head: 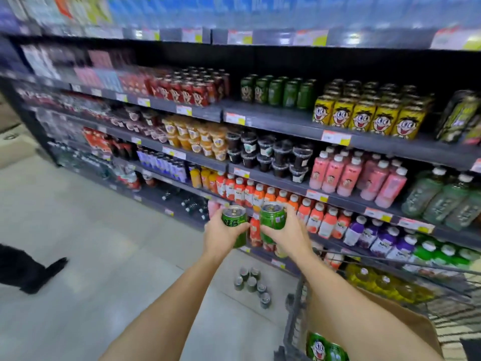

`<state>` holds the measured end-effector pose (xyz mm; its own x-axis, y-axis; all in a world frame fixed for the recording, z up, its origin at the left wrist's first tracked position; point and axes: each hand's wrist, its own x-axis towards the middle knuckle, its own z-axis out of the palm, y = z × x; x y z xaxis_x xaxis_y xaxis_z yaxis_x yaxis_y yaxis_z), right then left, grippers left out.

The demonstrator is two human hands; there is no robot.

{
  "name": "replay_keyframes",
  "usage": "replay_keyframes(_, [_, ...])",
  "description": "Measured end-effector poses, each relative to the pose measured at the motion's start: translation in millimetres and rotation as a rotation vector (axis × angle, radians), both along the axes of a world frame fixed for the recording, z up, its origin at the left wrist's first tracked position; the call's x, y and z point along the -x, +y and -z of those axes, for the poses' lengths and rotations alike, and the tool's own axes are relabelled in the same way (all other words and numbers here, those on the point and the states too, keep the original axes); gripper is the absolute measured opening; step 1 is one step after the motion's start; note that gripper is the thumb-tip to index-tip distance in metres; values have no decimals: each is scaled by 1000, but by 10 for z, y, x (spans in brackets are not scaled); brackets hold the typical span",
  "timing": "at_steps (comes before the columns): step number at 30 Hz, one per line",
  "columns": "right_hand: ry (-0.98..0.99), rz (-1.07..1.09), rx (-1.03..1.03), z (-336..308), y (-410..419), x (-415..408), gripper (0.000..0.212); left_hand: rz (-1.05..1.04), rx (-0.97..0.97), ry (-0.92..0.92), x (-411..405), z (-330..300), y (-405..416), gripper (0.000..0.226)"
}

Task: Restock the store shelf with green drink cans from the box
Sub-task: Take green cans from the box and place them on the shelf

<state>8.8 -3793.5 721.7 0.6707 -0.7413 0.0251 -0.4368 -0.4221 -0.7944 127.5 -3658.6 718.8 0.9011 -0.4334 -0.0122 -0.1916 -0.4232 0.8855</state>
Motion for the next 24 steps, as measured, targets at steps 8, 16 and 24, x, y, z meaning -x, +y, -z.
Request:
replay_keyframes(8, [-68, -30, 91, -362, -348, -871, 71, 12, 37, -69, -750, -384, -176, 52])
replay_keyframes(16, [-135, -31, 104, -682, -904, -1737, 73, 10, 62, -113, -1677, -710, -645, 54])
replay_keyframes(24, [-111, 15, 114, -775, -1249, -2282, 75, 47, 76, -154, -2348, -899, -1087, 57])
